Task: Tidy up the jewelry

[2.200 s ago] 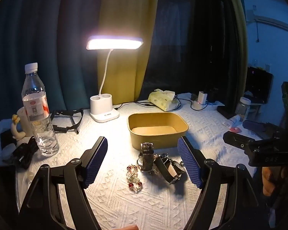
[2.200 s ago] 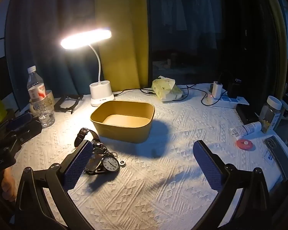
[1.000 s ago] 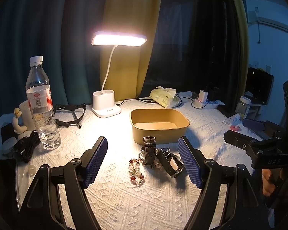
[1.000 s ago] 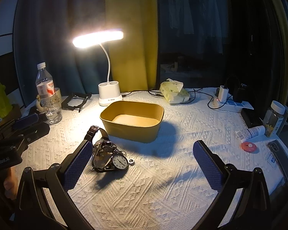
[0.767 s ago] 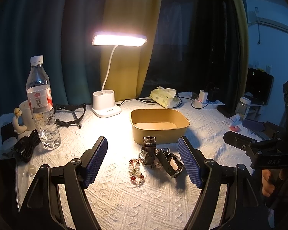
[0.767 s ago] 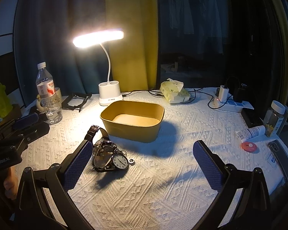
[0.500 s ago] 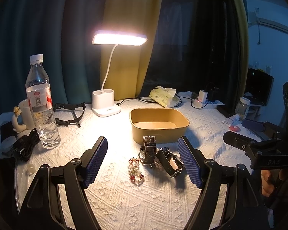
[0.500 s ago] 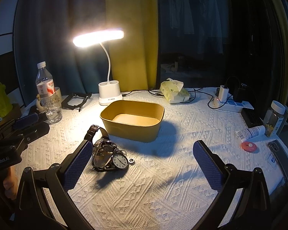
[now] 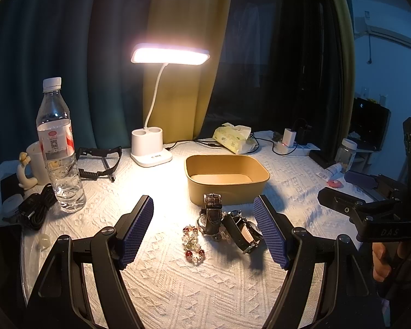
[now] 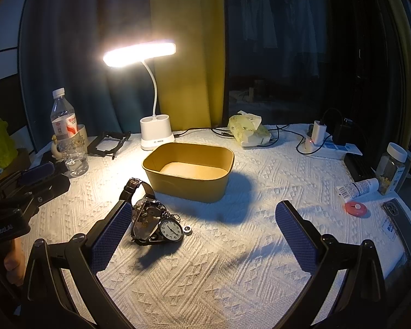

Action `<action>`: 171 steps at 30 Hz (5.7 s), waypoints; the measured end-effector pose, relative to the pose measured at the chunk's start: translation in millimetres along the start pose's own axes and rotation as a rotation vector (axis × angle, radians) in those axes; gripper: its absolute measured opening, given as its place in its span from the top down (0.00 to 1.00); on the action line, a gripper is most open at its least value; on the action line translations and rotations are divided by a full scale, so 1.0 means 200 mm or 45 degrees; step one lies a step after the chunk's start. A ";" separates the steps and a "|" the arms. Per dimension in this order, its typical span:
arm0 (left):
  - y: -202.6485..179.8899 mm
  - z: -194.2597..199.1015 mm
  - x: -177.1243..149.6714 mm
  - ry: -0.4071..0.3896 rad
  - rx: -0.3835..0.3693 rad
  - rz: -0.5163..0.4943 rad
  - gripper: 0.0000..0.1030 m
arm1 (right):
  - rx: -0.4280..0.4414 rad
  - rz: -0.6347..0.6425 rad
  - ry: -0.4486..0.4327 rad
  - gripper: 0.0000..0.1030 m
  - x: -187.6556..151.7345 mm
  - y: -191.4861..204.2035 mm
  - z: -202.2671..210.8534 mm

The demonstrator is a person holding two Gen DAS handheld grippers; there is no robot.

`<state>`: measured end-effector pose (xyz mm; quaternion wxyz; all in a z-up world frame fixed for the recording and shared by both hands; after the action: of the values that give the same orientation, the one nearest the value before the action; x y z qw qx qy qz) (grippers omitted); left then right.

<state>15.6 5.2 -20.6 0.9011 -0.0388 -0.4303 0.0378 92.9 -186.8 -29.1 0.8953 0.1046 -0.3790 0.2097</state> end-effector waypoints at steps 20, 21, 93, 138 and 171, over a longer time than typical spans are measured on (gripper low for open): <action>0.00 0.00 0.00 -0.001 0.000 0.000 0.24 | 0.000 -0.001 -0.001 0.00 0.00 0.00 0.00; 0.00 0.00 0.00 0.000 -0.001 0.000 0.24 | -0.001 -0.001 0.000 0.00 0.00 0.00 0.00; 0.04 -0.46 0.12 0.270 0.012 0.032 0.24 | 0.483 0.159 0.448 0.80 -0.07 0.06 -0.61; -0.09 -0.55 0.21 0.340 -0.050 -0.105 0.79 | 0.487 0.095 0.258 0.61 -0.01 -0.16 -0.46; 0.04 -0.94 0.55 0.287 -0.106 -0.034 0.79 | 0.334 0.048 0.144 0.60 0.48 -0.20 -0.86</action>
<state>229.8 18.2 -54.4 0.9418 -0.0745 -0.3278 0.0033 279.6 -134.2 -80.2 0.8897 0.2017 -0.2992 0.2796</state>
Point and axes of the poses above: each gripper's, at about its wrist camera, not at the fingertips, and z roughly against the way its jaws point, y to its left, x to its top, the point moved 3 cm from there along -z, roughly the way its jaws point, and after that the axes turned 15 degrees about y, right-handed, at the moved point
